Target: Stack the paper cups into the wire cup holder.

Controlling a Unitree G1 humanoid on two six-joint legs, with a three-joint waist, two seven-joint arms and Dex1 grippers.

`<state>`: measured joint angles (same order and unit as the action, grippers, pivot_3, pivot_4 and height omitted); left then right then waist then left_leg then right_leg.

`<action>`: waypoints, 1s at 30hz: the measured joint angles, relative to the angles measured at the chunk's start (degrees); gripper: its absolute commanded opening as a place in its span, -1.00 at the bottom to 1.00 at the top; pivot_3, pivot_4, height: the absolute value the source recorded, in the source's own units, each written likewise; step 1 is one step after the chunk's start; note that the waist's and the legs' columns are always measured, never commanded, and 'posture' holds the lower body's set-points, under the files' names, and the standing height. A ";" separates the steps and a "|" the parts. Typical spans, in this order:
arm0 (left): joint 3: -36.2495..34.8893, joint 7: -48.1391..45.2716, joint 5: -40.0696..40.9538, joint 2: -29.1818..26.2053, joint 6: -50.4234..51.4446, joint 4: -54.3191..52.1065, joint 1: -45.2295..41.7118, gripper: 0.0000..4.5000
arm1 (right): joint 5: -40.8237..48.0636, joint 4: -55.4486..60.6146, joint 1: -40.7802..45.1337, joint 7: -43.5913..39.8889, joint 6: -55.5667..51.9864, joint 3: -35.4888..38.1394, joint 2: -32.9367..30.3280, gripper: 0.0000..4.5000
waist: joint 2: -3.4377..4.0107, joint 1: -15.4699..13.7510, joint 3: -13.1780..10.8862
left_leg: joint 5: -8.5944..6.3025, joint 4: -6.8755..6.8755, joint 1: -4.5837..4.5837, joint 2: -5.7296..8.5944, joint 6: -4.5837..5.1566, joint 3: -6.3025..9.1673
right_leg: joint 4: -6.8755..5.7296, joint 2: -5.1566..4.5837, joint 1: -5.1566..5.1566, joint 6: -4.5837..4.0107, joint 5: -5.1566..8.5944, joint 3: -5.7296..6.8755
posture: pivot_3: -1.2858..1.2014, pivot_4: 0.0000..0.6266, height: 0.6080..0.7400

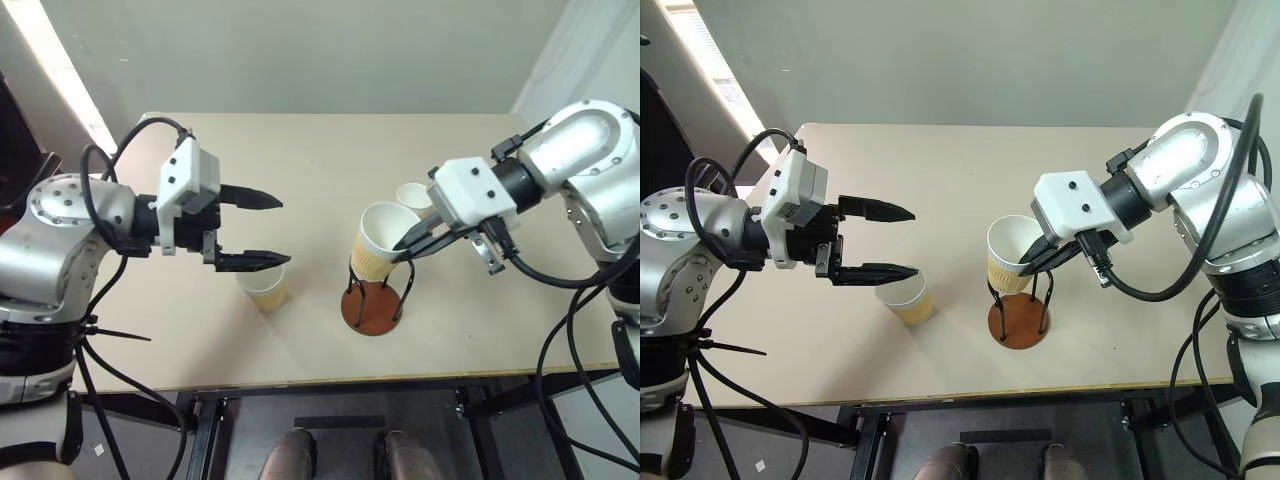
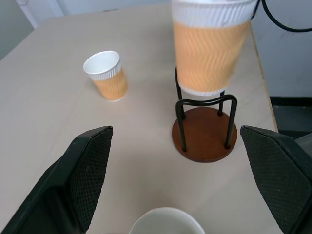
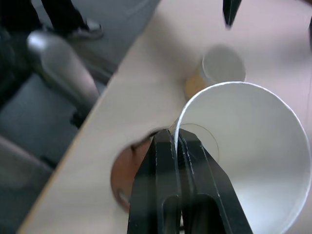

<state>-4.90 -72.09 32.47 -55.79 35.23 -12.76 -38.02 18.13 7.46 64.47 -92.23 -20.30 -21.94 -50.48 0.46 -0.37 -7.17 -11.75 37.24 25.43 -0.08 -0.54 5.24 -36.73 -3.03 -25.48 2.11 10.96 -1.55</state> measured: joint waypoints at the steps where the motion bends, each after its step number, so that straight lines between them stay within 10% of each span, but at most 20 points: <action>1: -0.10 0.12 0.14 -0.12 0.18 -0.32 0.26 1.00 | -0.26 -0.34 -0.01 0.00 0.39 -0.29 -0.11 -0.98 | 0.00 0.00 0.00 | 0.02 0.00 -0.02 0.00 -0.02 0.00 | -0.05 0.00 0.00 0.00 0.00 0.00 | 0.03 -0.52 1.00; 10: -0.88 1.17 1.12 -1.17 0.73 -0.91 0.84 1.00 | -3.35 -0.66 -1.06 -0.01 3.87 -2.04 -0.58 -0.98 | 0.00 0.02 0.00 | 0.15 -0.11 -0.17 -0.02 -0.19 0.00 | -0.19 0.00 0.00 -0.10 0.02 0.00 | 0.03 -0.52 1.00; 23: 1.64 4.77 -3.30 0.77 -1.89 2.56 -0.95 1.00 | -5.88 -6.22 -0.34 0.29 4.66 -3.99 -0.67 0.94 | -0.01 0.02 0.00 | 0.17 -0.17 -0.23 -0.02 -0.22 0.00 | -0.20 -0.02 0.02 -0.17 0.03 0.00 | 0.03 -0.52 1.00; 30: 6.07 15.26 -13.40 8.40 -6.35 12.77 -8.05 1.00 | -21.75 -34.17 7.63 13.31 17.52 -4.27 8.06 0.98 | 0.00 0.00 0.00 | 0.30 -0.22 -0.38 -0.02 -0.25 0.09 | -0.21 -0.10 0.06 -0.38 -0.16 -0.01 | 0.03 -0.52 1.00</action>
<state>1.17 -56.83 19.07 -47.39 28.88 0.01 -46.06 -3.62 -26.72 72.10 -78.93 -2.78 -26.21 -42.42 0.46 -0.37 -7.17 -11.45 37.02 25.04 -0.10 -0.79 5.33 -36.94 -3.13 -25.42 1.73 10.80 -1.56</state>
